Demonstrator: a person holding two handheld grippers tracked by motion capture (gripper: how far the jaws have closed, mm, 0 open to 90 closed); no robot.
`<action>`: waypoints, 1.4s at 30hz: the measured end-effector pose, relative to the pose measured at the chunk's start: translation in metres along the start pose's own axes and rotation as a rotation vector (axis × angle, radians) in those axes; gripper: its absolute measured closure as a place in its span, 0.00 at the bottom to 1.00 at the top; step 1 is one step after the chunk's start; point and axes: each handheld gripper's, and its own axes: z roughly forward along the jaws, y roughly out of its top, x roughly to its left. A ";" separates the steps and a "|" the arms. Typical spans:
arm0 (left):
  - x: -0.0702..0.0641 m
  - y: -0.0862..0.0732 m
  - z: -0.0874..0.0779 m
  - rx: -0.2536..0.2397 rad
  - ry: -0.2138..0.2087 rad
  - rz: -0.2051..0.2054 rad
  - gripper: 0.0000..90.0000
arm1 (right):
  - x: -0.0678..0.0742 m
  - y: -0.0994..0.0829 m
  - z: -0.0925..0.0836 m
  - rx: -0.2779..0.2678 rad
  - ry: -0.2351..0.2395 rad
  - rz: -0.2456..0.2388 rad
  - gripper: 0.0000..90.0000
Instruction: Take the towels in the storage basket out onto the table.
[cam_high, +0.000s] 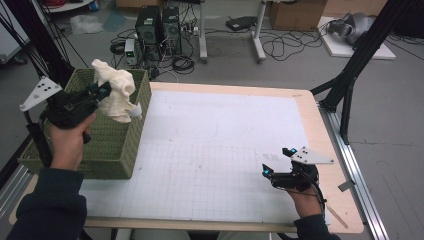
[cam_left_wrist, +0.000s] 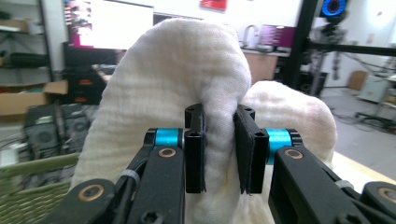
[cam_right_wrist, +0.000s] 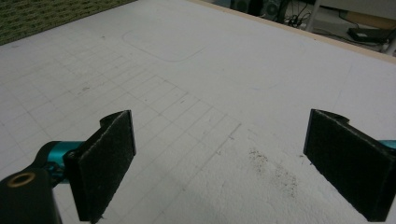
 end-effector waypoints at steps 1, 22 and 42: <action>-0.003 -0.001 0.001 -0.002 -0.016 0.002 0.84 | 0.000 0.000 0.000 0.000 0.000 0.001 0.09; -0.101 -0.055 0.077 0.089 -0.336 0.007 0.83 | -0.002 -0.001 0.000 -0.002 0.000 -0.005 0.09; -0.175 -0.143 0.150 0.283 -0.501 -0.043 0.81 | -0.006 -0.005 -0.003 0.000 -0.017 0.009 0.09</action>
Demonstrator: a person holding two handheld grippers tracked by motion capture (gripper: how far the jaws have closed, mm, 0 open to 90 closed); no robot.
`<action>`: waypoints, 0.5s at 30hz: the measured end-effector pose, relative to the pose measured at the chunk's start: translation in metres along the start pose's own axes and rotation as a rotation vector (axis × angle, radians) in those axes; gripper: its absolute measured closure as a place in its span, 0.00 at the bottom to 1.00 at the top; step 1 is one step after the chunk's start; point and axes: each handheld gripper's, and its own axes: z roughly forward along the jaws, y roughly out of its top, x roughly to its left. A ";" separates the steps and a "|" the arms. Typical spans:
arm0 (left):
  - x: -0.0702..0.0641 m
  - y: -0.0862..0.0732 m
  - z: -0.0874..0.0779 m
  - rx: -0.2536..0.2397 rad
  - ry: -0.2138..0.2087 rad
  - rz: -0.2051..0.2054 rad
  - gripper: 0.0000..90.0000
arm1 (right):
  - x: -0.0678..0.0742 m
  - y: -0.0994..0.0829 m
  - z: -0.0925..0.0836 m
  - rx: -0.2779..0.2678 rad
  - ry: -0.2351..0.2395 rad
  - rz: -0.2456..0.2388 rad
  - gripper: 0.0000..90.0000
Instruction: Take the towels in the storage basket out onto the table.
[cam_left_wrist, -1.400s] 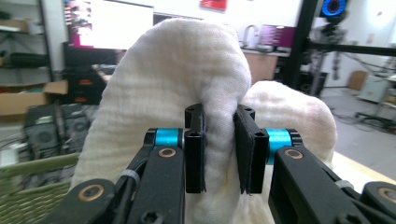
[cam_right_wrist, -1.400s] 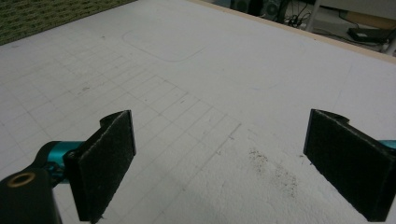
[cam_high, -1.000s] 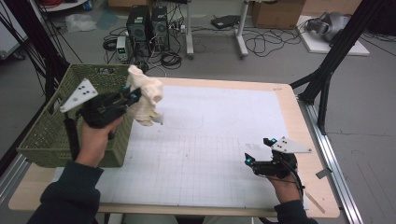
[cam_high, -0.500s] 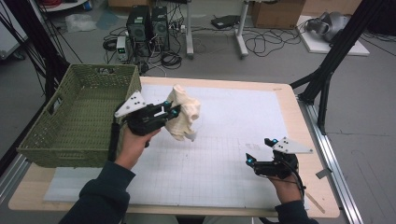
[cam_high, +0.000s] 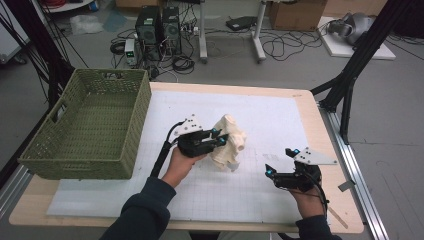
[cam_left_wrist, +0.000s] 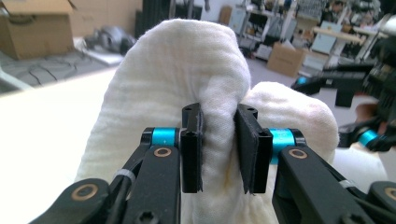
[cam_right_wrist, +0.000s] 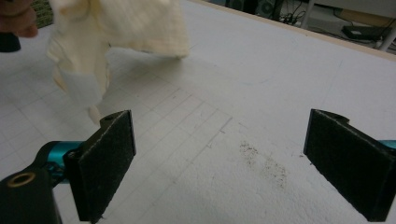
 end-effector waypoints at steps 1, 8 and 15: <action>0.000 -0.003 0.005 0.011 -0.004 -0.004 0.81 | 0.000 0.000 0.000 0.000 0.000 0.000 0.09; 0.014 -0.027 0.026 0.168 0.070 -0.066 0.68 | -0.002 -0.002 -0.001 0.006 -0.002 0.004 0.09; 0.027 -0.030 0.001 0.195 0.187 -0.093 0.38 | -0.003 -0.004 -0.003 0.011 -0.010 0.007 0.09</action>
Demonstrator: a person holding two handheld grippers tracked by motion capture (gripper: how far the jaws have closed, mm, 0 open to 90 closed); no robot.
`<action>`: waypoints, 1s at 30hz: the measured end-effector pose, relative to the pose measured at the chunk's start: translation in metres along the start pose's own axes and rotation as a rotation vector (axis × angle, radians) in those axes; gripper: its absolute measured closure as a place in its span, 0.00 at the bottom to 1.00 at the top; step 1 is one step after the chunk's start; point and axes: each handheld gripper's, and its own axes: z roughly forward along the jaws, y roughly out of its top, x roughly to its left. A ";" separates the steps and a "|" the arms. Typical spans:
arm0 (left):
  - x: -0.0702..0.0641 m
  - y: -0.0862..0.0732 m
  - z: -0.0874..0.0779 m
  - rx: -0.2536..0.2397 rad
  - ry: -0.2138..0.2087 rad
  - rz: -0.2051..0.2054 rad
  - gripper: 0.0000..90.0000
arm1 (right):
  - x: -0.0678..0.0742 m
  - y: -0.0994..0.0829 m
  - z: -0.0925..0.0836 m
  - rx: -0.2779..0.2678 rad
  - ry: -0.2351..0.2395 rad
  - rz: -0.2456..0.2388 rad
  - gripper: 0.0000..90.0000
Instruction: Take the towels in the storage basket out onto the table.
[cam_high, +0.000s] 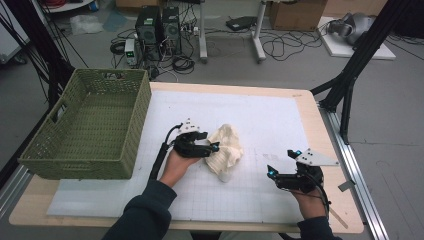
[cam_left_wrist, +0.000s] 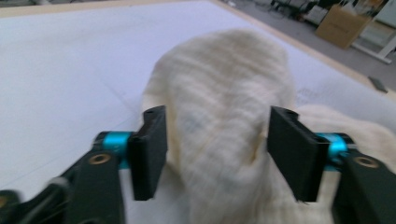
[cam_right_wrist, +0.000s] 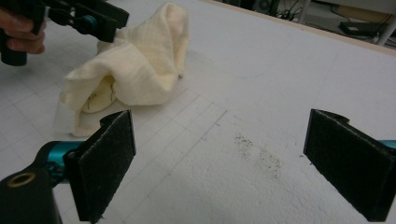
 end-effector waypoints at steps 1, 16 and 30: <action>0.001 0.000 -0.007 -0.018 0.015 0.011 0.38 | 0.000 0.000 0.000 0.000 0.000 0.000 0.09; 0.007 -0.023 -0.086 -0.156 0.050 0.057 0.20 | 0.001 0.004 0.011 0.013 0.022 0.021 0.09; 0.018 -0.032 -0.107 -0.190 0.092 0.024 0.20 | 0.003 0.002 0.016 0.034 -0.003 0.004 0.09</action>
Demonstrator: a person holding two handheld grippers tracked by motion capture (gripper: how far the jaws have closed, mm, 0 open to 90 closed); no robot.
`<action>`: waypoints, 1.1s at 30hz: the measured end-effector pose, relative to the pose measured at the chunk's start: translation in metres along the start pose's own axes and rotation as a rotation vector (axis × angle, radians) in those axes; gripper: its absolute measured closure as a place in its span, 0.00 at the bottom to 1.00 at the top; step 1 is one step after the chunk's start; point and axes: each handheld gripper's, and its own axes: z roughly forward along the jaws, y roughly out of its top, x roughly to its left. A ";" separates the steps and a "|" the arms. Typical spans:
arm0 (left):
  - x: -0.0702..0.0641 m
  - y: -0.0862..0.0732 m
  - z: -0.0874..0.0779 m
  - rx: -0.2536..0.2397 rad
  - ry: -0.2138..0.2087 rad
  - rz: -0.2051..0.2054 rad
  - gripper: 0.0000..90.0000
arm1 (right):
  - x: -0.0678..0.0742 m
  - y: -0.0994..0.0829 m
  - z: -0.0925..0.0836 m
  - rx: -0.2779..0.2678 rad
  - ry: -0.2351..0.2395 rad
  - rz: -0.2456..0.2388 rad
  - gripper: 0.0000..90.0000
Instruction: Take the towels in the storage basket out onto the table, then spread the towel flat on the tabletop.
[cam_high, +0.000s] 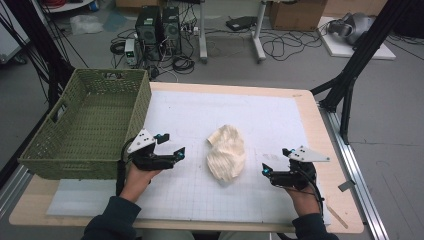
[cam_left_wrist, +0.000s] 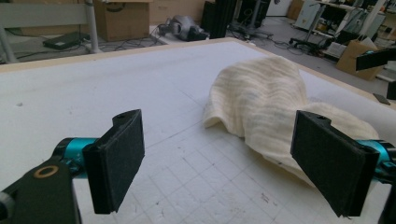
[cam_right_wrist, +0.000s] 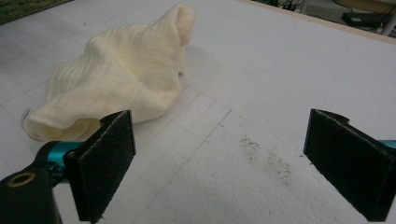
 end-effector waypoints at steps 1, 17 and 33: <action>0.000 -0.001 0.000 0.002 0.000 0.000 0.20 | 0.000 0.000 -0.001 -0.004 0.002 0.007 0.09; -0.001 -0.003 -0.006 0.001 -0.003 -0.007 0.20 | 0.015 0.012 0.007 -0.031 0.097 -0.026 0.09; 0.006 -0.002 -0.008 -0.023 0.019 -0.029 0.20 | 0.056 0.045 0.052 -0.003 0.181 -0.146 0.18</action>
